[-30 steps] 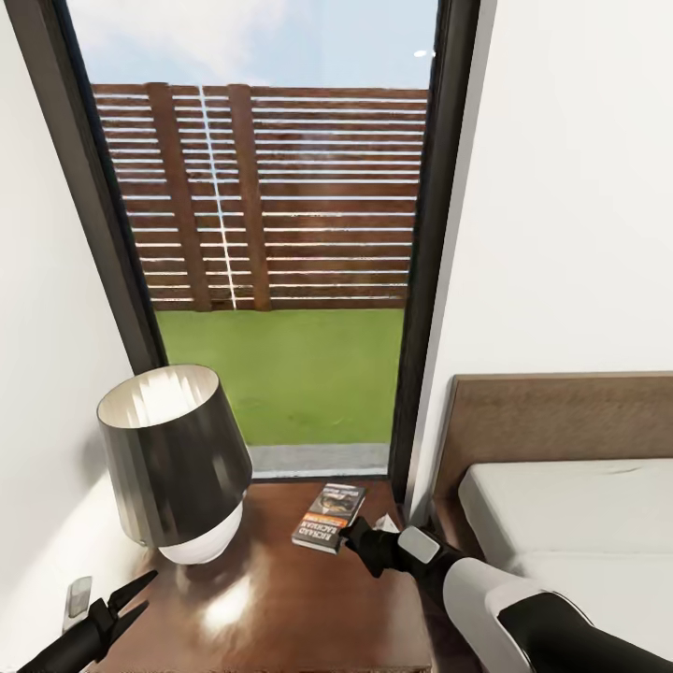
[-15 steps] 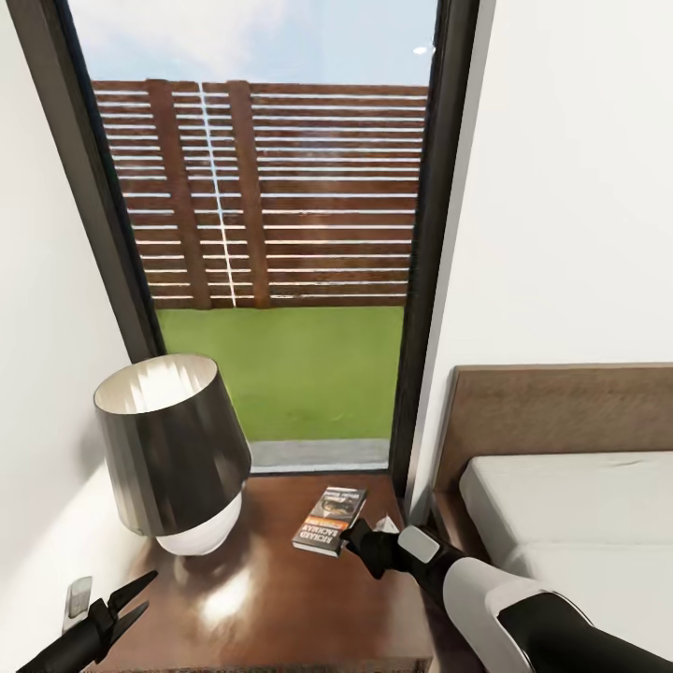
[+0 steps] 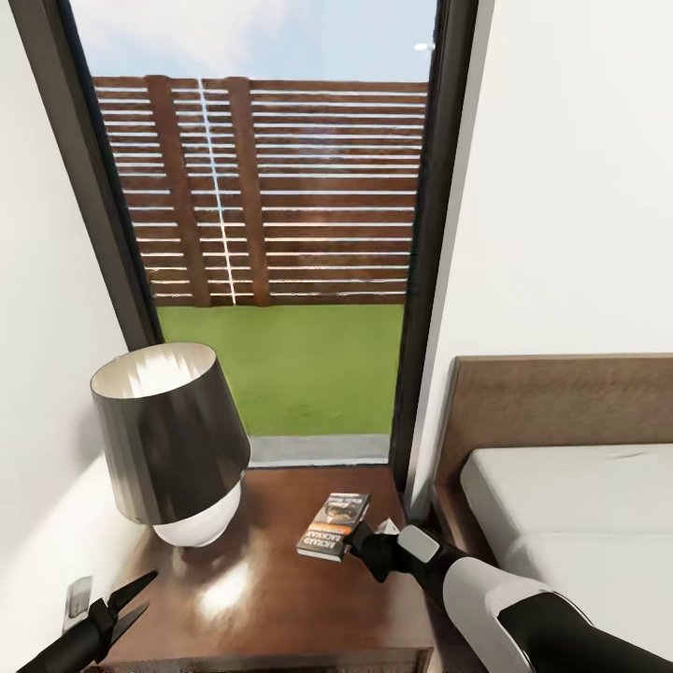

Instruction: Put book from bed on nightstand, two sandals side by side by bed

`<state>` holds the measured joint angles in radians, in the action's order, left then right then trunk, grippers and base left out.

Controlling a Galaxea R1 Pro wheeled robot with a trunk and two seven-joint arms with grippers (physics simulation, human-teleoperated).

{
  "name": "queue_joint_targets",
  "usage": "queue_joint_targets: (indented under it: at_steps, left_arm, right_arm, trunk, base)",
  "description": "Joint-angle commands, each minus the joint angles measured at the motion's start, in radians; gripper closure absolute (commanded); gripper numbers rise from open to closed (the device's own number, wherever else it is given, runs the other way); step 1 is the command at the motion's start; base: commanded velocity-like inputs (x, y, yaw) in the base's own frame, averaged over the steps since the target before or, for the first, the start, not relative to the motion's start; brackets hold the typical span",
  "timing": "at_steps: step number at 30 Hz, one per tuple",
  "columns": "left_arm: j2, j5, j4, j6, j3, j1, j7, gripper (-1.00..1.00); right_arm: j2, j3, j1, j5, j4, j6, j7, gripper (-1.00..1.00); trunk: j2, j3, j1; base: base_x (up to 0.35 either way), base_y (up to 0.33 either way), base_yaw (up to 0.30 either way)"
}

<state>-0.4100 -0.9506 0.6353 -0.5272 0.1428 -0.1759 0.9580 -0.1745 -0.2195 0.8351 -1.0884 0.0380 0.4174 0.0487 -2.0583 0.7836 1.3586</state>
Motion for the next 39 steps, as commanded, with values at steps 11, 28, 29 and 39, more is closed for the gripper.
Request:
queue_joint_targets:
  at_steps: [11, 28, 29, 39]
  left_arm:
    - [0.0, -0.007, 0.0, -0.007, 0.0, 0.0, 0.001, -1.0]
    - [0.0, -0.004, -0.001, -0.007, -0.001, 0.0, 0.0, -1.0]
    - [0.0, -0.004, -0.001, -0.007, -0.001, 0.0, 0.0, -1.0]
    - [0.0, -0.003, -0.001, -0.007, -0.001, 0.0, -0.001, -1.0]
  right_arm:
    - [0.0, -0.006, 0.001, -0.005, 0.0, 0.003, -0.007, 1.0]
    - [0.0, -0.006, 0.001, -0.007, 0.0, 0.003, -0.007, 1.0]
    - [0.0, -0.006, 0.001, -0.007, 0.0, 0.003, -0.007, 1.0]
    - [0.0, -0.006, 0.001, -0.007, 0.0, 0.003, -0.007, 1.0]
  trunk:
    - [-0.078, 0.035, 0.042]
    - [-0.106, 0.048, 0.057]
    - [-0.106, 0.048, 0.057]
    - [-0.134, 0.061, 0.073]
  base:
    - [0.0, 0.0, 0.0]
    - [0.0, 0.0, 0.0]
    - [0.0, 0.0, 0.0]
    - [0.0, 0.0, 0.0]
